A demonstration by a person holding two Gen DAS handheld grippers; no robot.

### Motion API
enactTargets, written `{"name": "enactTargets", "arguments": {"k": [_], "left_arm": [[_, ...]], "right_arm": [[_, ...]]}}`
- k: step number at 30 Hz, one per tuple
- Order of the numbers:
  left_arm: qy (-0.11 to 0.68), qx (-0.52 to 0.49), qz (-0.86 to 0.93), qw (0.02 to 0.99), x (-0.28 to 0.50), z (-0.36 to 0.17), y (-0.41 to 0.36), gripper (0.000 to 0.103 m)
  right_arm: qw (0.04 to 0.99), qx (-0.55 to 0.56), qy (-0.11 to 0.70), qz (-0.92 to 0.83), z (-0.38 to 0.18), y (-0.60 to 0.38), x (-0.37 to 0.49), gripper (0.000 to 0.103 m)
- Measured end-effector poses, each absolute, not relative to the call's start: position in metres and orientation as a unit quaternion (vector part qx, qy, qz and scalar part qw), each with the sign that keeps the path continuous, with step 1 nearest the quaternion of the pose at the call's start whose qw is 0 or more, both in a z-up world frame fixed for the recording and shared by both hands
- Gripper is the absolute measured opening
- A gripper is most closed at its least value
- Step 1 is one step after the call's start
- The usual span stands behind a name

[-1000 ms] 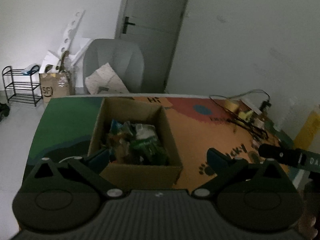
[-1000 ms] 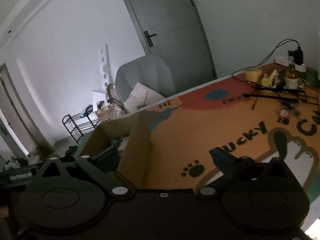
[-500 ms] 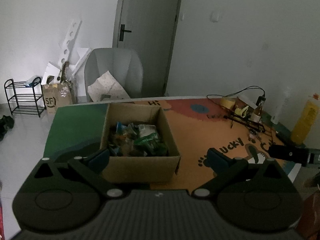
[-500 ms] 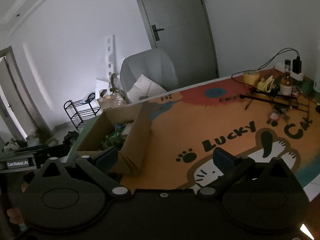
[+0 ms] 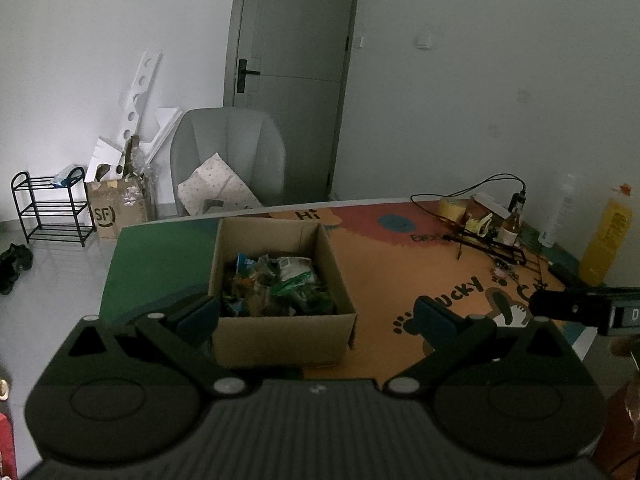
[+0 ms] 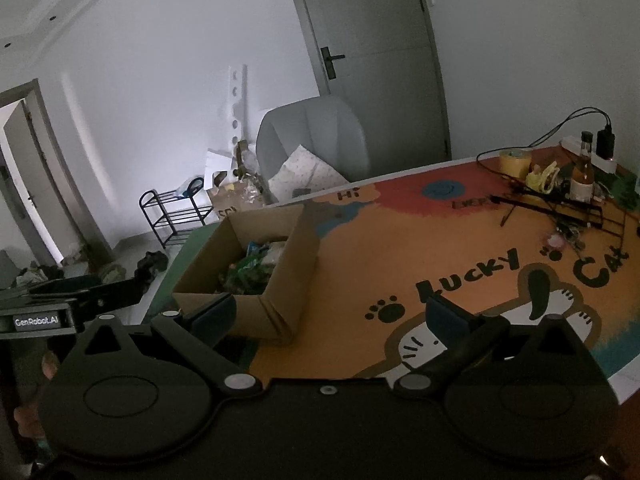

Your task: Organize snacks

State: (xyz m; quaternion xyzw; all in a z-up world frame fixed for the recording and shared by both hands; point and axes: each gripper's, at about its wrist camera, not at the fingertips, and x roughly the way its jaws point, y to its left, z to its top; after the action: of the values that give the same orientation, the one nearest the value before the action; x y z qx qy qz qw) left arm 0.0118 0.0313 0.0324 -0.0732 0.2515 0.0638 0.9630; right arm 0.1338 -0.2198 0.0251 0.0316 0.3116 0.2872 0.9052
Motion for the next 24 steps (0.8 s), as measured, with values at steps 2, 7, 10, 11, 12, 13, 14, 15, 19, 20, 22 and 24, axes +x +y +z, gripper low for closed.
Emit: {"name": "enactTargets", "arguments": {"k": [2, 7, 10, 11, 12, 13, 14, 15, 19, 20, 22, 24], "left_arm": [[0.252, -0.074, 0.065, 0.963, 0.0119, 0.0324, 0.0312, 0.103], [0.253, -0.077, 0.067, 0.962, 0.0105, 0.0310, 0.0313, 0.103], [0.254, -0.077, 0.066, 0.962, 0.0099, 0.0311, 0.0313, 0.103], [0.254, -0.077, 0.066, 0.962, 0.0102, 0.0309, 0.0316, 0.103], [0.254, -0.078, 0.066, 0.962, 0.0102, 0.0310, 0.0316, 0.103], [0.254, -0.080, 0.065, 0.962, 0.0100, 0.0313, 0.0315, 0.103], [0.254, -0.081, 0.063, 0.962, 0.0095, 0.0309, 0.0332, 0.103], [0.254, -0.082, 0.064, 0.962, 0.0091, 0.0306, 0.0336, 0.103], [0.257, -0.081, 0.065, 0.961, 0.0094, 0.0293, 0.0348, 0.103], [0.257, -0.082, 0.065, 0.961, 0.0092, 0.0292, 0.0349, 0.103], [0.257, -0.081, 0.065, 0.961, 0.0090, 0.0294, 0.0350, 0.103], [0.257, -0.082, 0.065, 0.961, 0.0090, 0.0295, 0.0353, 0.103]], "right_arm": [[0.905, 0.032, 0.312, 0.286, 0.0256, -0.2198, 0.1336, 0.103], [0.905, 0.033, 0.313, 0.285, 0.0264, -0.2202, 0.1335, 0.103], [0.906, 0.032, 0.314, 0.282, 0.0258, -0.2204, 0.1336, 0.103], [0.906, 0.033, 0.314, 0.282, 0.0260, -0.2205, 0.1335, 0.103], [0.906, 0.033, 0.315, 0.282, 0.0256, -0.2207, 0.1336, 0.103], [0.906, 0.033, 0.314, 0.282, 0.0256, -0.2207, 0.1337, 0.103], [0.906, 0.032, 0.314, 0.282, 0.0258, -0.2207, 0.1336, 0.103], [0.906, 0.032, 0.314, 0.282, 0.0260, -0.2207, 0.1337, 0.103], [0.906, 0.031, 0.313, 0.283, 0.0258, -0.2212, 0.1340, 0.103], [0.906, 0.031, 0.314, 0.282, 0.0258, -0.2213, 0.1339, 0.103], [0.906, 0.032, 0.313, 0.282, 0.0262, -0.2214, 0.1336, 0.103], [0.906, 0.030, 0.313, 0.282, 0.0266, -0.2212, 0.1335, 0.103]]}}
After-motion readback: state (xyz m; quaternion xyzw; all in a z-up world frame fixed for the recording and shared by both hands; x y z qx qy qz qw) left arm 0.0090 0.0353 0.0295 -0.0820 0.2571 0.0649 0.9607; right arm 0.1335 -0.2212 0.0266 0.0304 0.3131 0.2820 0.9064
